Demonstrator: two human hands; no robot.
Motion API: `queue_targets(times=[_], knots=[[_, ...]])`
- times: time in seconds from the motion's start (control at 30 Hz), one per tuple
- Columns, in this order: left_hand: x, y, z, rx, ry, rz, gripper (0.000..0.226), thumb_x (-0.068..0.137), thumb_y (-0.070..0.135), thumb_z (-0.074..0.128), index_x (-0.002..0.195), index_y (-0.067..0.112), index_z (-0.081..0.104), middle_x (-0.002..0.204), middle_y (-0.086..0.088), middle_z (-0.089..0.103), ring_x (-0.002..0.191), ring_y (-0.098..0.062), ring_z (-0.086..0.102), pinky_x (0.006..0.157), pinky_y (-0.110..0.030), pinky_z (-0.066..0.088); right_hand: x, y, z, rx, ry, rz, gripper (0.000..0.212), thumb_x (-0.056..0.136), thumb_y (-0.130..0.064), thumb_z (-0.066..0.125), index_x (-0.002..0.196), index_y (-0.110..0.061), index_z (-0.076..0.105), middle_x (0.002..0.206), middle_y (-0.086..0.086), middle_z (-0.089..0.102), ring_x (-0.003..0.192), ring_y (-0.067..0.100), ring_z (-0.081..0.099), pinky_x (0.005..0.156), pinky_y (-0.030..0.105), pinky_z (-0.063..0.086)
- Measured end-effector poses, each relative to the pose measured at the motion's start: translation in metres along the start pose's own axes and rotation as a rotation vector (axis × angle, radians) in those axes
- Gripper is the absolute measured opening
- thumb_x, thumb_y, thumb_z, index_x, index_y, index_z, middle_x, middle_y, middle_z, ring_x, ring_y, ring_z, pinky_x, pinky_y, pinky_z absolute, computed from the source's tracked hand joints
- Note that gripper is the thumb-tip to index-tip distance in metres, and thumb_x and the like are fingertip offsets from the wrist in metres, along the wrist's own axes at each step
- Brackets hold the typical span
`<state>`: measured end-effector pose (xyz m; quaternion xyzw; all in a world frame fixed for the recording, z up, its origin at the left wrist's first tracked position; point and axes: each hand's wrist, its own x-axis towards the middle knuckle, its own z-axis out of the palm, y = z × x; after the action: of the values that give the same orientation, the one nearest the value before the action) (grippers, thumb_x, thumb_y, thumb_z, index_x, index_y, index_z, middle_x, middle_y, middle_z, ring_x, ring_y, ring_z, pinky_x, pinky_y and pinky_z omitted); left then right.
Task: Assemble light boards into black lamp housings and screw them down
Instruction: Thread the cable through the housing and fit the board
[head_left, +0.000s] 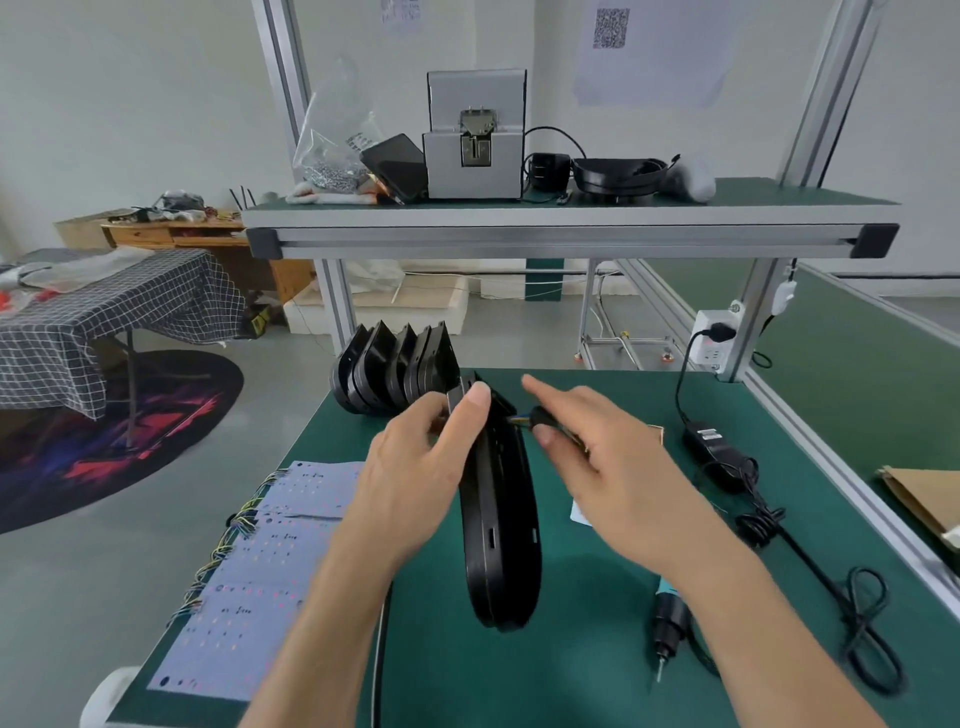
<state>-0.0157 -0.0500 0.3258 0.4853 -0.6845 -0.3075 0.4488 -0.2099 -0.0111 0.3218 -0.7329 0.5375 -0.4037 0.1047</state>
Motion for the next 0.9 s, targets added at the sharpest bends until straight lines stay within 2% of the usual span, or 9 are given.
queue_targets(times=[0.1,0.17,0.23,0.33,0.47,0.63,0.73,0.8,0.9], knots=[[-0.004,0.005,0.004,-0.244,-0.039,-0.004,0.067,0.091,0.074,0.045,0.078,0.009,0.044,0.074,-0.012,0.046,0.072,-0.016,0.046,0.071,-0.046,0.042,-0.001,-0.014,0.004,-0.002,0.026,0.006,0.046,0.105,-0.036,0.056,0.150,-0.037,0.044,0.116,-0.022,0.060,0.106,0.002,0.059,0.088,0.012,0.045],[-0.009,0.006,0.006,-0.398,-0.041,-0.006,0.069,0.093,0.071,0.045,0.084,0.002,0.049,0.080,-0.006,0.052,0.078,-0.015,0.049,0.075,-0.042,0.042,-0.001,-0.018,0.007,0.154,0.098,0.106,0.037,0.100,-0.037,0.066,0.131,-0.043,0.046,0.107,-0.020,0.065,0.096,0.001,0.062,0.077,0.010,0.045],[-0.012,0.006,0.006,-0.465,-0.035,0.001,0.077,0.094,0.070,0.044,0.093,-0.006,0.050,0.089,-0.003,0.054,0.084,-0.016,0.049,0.079,-0.041,0.041,0.000,-0.020,0.009,0.183,0.180,0.129,0.026,0.094,-0.034,0.074,0.109,-0.040,0.053,0.097,-0.020,0.068,0.088,0.000,0.064,0.072,0.010,0.045],[-0.016,0.006,0.007,-0.488,-0.013,0.032,0.073,0.095,0.067,0.043,0.086,-0.005,0.043,0.081,-0.006,0.046,0.077,-0.018,0.043,0.073,-0.039,0.038,0.001,-0.026,0.014,0.119,0.181,0.078,0.018,0.090,-0.035,0.078,0.094,-0.036,0.060,0.090,-0.026,0.068,0.081,0.002,0.066,0.069,0.017,0.050],[-0.019,0.011,0.006,-0.464,0.005,0.079,0.054,0.097,0.063,0.042,0.072,0.016,0.037,0.071,0.000,0.037,0.068,-0.016,0.035,0.061,-0.029,0.036,0.004,-0.029,0.019,0.073,0.186,0.039,0.018,0.090,-0.037,0.077,0.095,-0.035,0.060,0.088,-0.024,0.068,0.079,0.004,0.066,0.069,0.020,0.051],[-0.020,0.011,0.004,-0.455,0.000,0.100,0.053,0.099,0.062,0.040,0.073,0.016,0.033,0.071,0.002,0.034,0.068,-0.015,0.033,0.059,-0.025,0.035,0.006,-0.030,0.021,0.093,0.221,0.022,0.014,0.092,-0.037,0.077,0.100,-0.036,0.065,0.090,-0.024,0.070,0.083,-0.001,0.067,0.073,0.016,0.051],[-0.022,0.009,0.007,-0.477,-0.036,0.133,0.047,0.100,0.059,0.040,0.072,0.022,0.050,0.072,0.007,0.049,0.069,-0.010,0.045,0.063,-0.022,0.042,0.005,-0.033,0.023,0.086,0.239,-0.013,0.006,0.093,-0.033,0.076,0.096,-0.030,0.071,0.084,-0.016,0.070,0.082,0.004,0.067,0.073,0.026,0.052],[-0.024,0.009,0.009,-0.465,-0.055,0.146,0.046,0.101,0.056,0.041,0.083,0.019,0.064,0.082,0.006,0.061,0.079,-0.007,0.055,0.071,-0.023,0.048,0.006,-0.035,0.024,0.054,0.226,-0.043,0.002,0.095,-0.031,0.073,0.096,-0.030,0.073,0.084,-0.014,0.068,0.083,0.006,0.065,0.074,0.031,0.052],[-0.026,0.009,0.010,-0.465,-0.034,0.136,0.042,0.106,0.047,0.039,0.078,0.032,0.066,0.078,0.016,0.062,0.075,-0.004,0.055,0.068,-0.017,0.047,0.006,-0.035,0.023,0.017,0.181,-0.050,0.005,0.097,-0.031,0.071,0.100,-0.032,0.075,0.086,-0.013,0.066,0.086,0.007,0.064,0.077,0.027,0.050]])
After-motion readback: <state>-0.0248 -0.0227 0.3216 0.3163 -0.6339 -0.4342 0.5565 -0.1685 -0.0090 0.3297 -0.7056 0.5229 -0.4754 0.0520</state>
